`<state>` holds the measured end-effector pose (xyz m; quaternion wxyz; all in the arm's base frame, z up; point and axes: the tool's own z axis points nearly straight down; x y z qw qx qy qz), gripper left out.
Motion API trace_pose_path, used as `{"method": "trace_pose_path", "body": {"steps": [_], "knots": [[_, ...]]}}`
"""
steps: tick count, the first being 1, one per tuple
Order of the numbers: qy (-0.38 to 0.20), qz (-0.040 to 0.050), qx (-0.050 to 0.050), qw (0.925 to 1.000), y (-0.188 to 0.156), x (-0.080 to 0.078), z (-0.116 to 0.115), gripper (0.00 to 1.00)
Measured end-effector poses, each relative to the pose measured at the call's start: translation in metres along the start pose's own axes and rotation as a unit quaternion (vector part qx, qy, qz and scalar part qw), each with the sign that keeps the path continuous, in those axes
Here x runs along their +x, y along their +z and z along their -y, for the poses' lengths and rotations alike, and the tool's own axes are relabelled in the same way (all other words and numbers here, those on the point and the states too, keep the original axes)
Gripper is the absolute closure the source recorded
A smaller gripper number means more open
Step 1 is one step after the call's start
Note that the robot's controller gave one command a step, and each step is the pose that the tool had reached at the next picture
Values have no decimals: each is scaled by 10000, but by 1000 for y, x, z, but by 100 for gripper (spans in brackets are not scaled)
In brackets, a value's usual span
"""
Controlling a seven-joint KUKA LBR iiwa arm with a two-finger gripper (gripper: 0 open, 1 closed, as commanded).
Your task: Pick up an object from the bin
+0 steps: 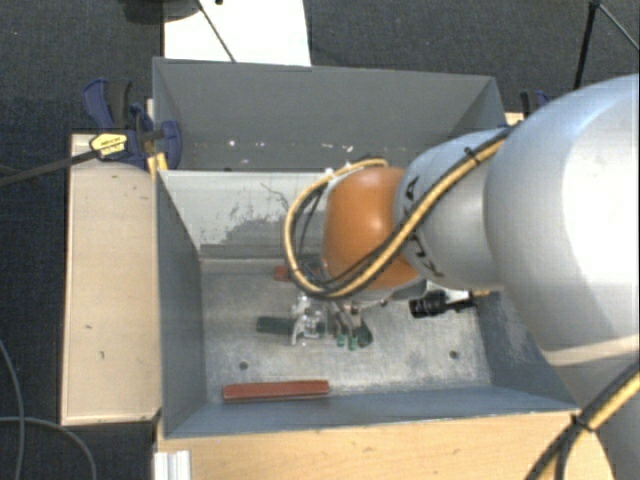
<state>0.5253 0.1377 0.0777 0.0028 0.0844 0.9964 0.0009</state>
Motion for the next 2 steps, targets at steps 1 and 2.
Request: {"method": "trace_pose_path", "body": {"steps": [1, 2], "knots": [[4, -40, 14, 10000, -7, 1, 0, 100], [5, -70, 26, 10000, -28, 3, 1, 100]]}}
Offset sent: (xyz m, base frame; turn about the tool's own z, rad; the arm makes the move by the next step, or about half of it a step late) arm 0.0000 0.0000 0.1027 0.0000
